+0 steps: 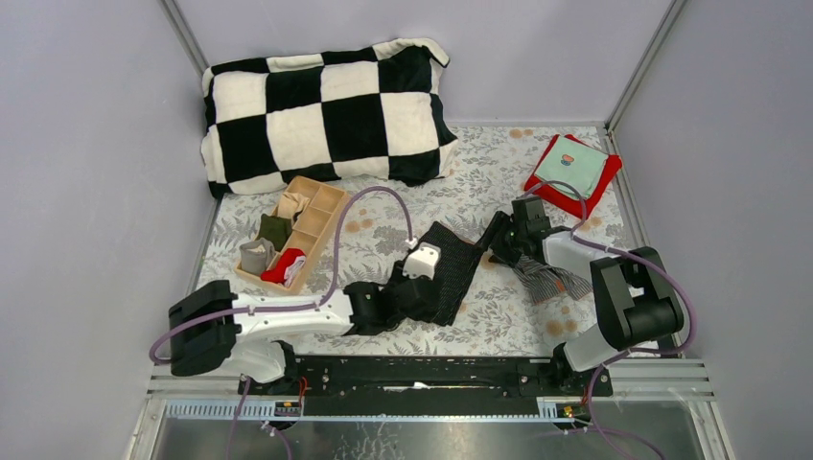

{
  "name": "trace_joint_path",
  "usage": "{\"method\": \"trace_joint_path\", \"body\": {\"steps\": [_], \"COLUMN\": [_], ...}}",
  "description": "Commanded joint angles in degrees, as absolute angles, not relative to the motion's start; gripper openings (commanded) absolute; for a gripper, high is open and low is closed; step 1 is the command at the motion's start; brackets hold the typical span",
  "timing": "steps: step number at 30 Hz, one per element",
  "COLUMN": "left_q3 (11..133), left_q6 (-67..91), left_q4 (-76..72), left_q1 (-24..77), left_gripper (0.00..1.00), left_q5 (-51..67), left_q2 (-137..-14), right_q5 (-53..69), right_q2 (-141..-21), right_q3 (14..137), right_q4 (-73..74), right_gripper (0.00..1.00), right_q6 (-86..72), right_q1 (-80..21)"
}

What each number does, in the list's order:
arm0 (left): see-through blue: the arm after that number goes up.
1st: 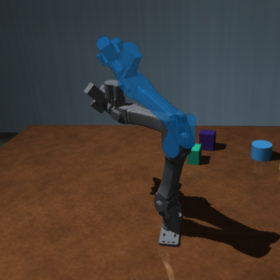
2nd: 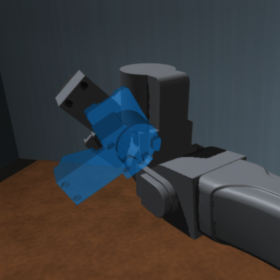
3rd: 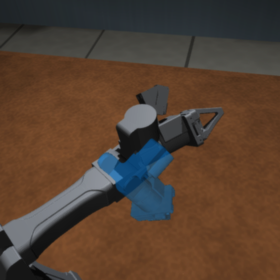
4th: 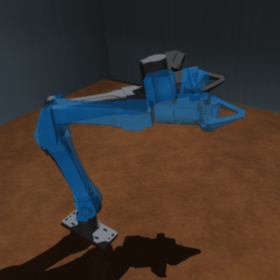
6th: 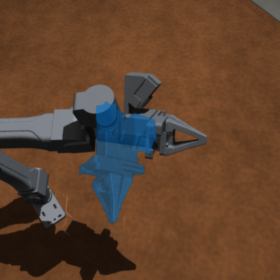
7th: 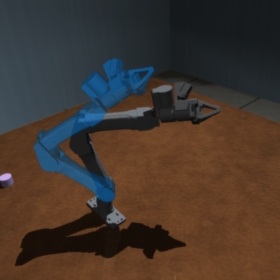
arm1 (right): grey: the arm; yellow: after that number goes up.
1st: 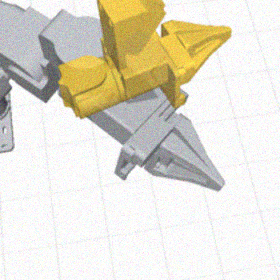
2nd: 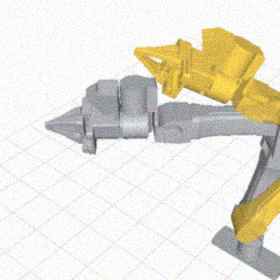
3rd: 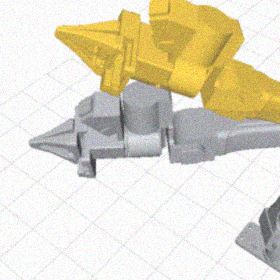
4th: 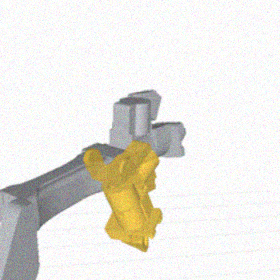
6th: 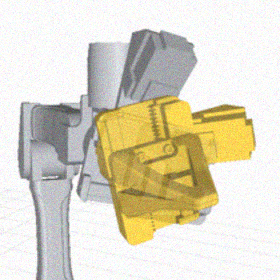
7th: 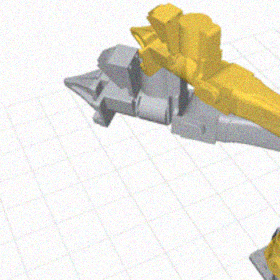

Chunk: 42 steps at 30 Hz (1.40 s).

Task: Roll the underwear
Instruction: Fold the underwear at the center of the board.

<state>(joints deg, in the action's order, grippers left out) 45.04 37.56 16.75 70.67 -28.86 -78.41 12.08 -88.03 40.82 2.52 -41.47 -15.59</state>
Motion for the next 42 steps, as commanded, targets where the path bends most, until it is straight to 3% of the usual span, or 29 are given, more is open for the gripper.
{"method": "trace_joint_path", "body": {"steps": [1, 17, 28, 42], "left_q3": [48.9, 55.3, 59.2, 60.0], "left_q6": [36.1, 34.0, 33.3, 34.7], "left_q4": [10.6, 9.8, 12.6, 14.8], "left_q1": [73.1, 76.7, 78.5, 78.7], "left_gripper": [0.66, 0.68, 0.69, 0.55], "left_q5": [-28.8, -28.5, -28.9, -28.5], "left_q2": [-81.7, -96.2, -102.1, -105.9], "right_q5": [16.9, 18.4, 18.7, 19.2], "right_q2": [-89.3, -93.5, -93.5, -93.5], "right_q3": [39.1, 38.0, 37.4, 37.9], "right_q4": [-2.6, -6.9, -7.0, -6.6], "right_gripper": [0.61, 0.24, 0.23, 0.22], "right_q6": [-42.1, -40.6, -40.4, -40.4], "right_q1": [-15.2, -13.7, -13.6, -13.6]}}
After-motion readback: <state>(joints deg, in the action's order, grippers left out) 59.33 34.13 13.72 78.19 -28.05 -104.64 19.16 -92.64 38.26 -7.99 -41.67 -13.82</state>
